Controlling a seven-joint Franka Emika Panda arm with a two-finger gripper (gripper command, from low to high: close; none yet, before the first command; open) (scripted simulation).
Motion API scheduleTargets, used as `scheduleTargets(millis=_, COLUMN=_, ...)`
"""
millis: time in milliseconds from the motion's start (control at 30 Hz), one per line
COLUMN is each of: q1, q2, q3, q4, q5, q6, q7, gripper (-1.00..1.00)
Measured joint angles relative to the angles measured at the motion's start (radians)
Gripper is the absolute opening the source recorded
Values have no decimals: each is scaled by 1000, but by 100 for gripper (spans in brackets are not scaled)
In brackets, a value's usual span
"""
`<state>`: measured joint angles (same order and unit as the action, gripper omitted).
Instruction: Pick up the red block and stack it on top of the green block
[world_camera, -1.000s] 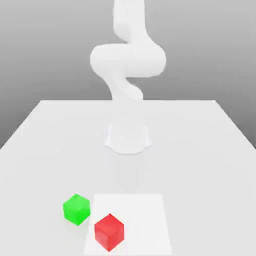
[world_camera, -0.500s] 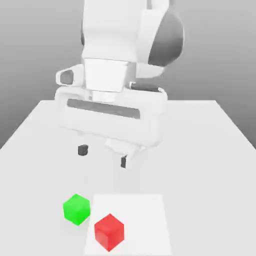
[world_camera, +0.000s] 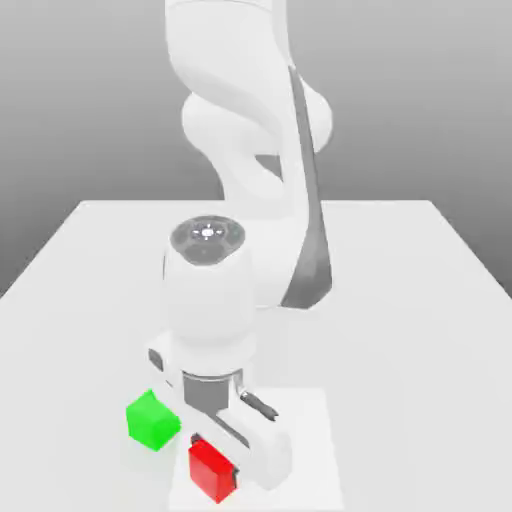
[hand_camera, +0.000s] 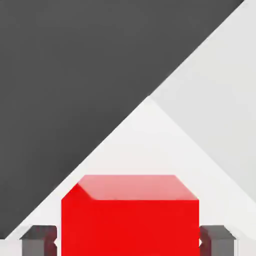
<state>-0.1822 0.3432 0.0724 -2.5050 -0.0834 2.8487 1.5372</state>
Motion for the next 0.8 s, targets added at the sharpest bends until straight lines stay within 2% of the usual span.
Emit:
scheduleTargets(millis=100, q1=1, q2=8, q3=-2, q4=1, q5=-2, q6=7, q7=2, gripper=-100)
scheduleTargets(millis=267, q1=-16, q2=-147, q3=21, q4=-25, q5=38, q6=-122, q7=-28, gripper=-100)
scheduleTargets(millis=500, q1=-166, q2=-391, q3=-67, q4=-207, q5=76, q6=-184, q7=-93, gripper=-100)
scheduleTargets(millis=700, q1=-168, q2=-243, q3=-75, q4=-226, q5=83, q6=-17, q7=-103, gripper=-100)
scheduleTargets(millis=733, q1=-169, q2=-219, q3=-75, q4=-225, q5=83, q6=7, q7=-104, gripper=100)
scheduleTargets(millis=800, q1=-169, q2=-219, q3=-75, q4=-225, q5=83, q6=7, q7=-104, gripper=100)
